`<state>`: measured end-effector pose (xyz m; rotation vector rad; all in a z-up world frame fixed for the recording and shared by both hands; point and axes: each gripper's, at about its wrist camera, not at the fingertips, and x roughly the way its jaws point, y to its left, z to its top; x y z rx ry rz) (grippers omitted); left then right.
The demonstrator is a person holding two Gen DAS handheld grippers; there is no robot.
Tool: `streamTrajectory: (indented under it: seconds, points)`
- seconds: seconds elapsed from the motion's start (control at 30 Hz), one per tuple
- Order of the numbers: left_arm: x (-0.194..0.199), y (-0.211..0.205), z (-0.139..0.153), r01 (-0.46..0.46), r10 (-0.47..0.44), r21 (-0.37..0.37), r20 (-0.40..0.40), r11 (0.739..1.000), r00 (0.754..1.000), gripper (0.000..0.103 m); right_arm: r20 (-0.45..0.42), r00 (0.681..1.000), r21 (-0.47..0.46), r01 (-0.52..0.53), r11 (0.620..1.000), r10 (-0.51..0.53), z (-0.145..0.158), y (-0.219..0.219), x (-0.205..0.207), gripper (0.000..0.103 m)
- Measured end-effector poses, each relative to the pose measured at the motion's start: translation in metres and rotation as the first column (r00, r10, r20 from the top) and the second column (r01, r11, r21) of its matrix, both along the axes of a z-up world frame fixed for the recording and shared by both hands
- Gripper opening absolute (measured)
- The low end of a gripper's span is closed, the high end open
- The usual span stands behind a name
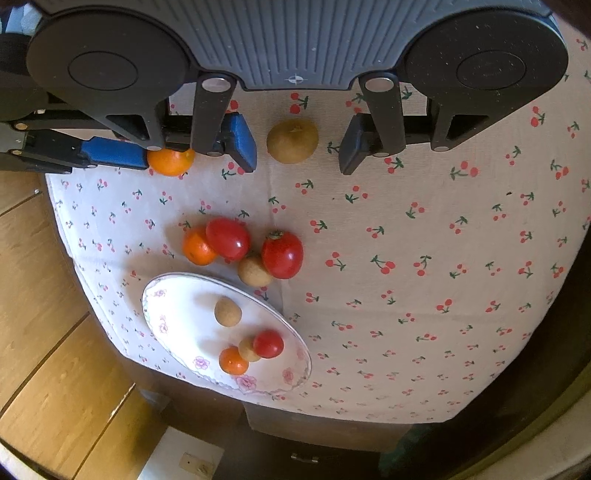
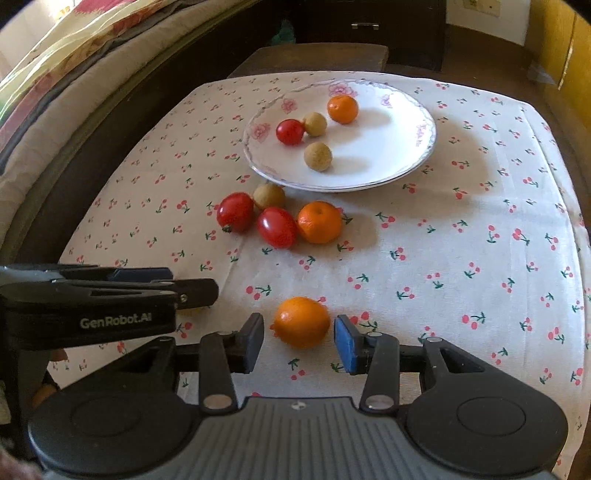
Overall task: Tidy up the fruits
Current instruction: 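Lift the kiwi with the left tool while the right tool lifts the mandarin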
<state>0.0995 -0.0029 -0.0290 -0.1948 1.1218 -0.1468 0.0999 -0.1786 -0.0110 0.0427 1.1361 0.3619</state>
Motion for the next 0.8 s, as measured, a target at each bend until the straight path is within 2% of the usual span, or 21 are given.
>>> streamTrajectory:
  seconds: [0.17,0.27,0.4,0.53,0.8]
  points:
    - [0.0,-0.007,-0.002,0.022,-0.022,0.004,-0.011,1.0,1.0,0.057,0.002,1.0,-0.005,0.011,1.0,-0.011,0.0,0.003,0.001,0.043]
    - [-0.002,-0.011,-0.002,0.034,-0.034,0.047,-0.001,0.998,0.999,0.055,0.004,1.0,-0.021,0.021,1.0,-0.021,-0.004,0.005,0.003,0.043]
    - [-0.004,-0.008,-0.003,0.022,-0.022,0.048,0.0,0.999,1.0,0.054,0.021,0.999,-0.025,0.026,0.999,-0.025,-0.007,0.007,0.005,0.042]
    - [-0.004,-0.009,-0.003,0.025,-0.026,0.066,0.004,0.997,1.0,0.052,0.031,0.999,-0.029,0.014,0.999,-0.013,-0.008,0.011,0.005,0.038]
    - [-0.005,-0.014,-0.004,0.046,-0.048,0.099,0.018,0.994,0.999,0.05,0.036,0.999,-0.053,0.014,0.998,-0.012,-0.012,0.012,0.003,0.036]
